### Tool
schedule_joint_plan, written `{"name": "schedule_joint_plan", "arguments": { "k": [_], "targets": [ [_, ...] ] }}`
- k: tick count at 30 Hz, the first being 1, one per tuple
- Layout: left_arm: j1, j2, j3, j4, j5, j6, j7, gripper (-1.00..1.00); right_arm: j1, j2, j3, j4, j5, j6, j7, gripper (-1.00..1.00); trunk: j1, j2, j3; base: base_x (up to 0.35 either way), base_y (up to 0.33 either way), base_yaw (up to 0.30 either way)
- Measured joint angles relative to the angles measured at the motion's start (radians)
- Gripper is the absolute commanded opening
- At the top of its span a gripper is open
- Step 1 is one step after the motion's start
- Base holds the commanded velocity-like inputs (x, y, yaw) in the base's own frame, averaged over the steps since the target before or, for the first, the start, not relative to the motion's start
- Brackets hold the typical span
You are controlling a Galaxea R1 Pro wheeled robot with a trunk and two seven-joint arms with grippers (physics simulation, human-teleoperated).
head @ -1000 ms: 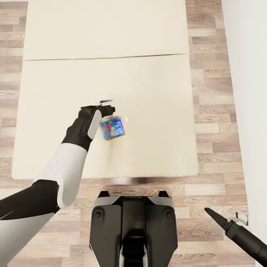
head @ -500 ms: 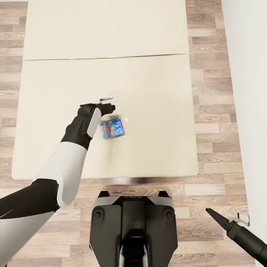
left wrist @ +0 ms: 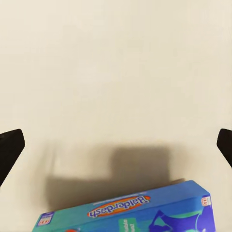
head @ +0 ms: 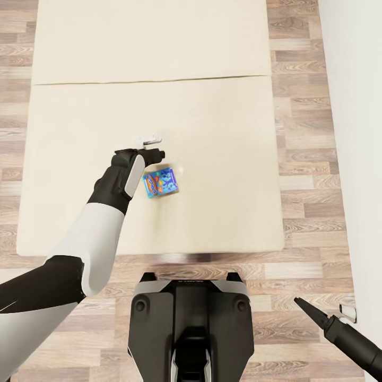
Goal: Put all the toys in the child's room - the three board games (two on the bed and one on the table), the two jigsaw puzzles on the table, and the tennis ball on the table - inside the toy box on the table in the child's room.
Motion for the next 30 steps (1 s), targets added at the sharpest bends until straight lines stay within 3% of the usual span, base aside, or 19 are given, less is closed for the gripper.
{"name": "schedule_joint_plan", "arguments": {
  "k": [30],
  "targets": [
    [0.000, 0.000, -0.002, 0.025, -0.004, -0.004, 0.016, 1.00, 0.000, -0.003, -0.001, 0.000, 0.001, 0.006, 0.000, 1.00, 0.000, 0.000, -0.035, 0.000, 0.000, 0.000]
  ]
}}
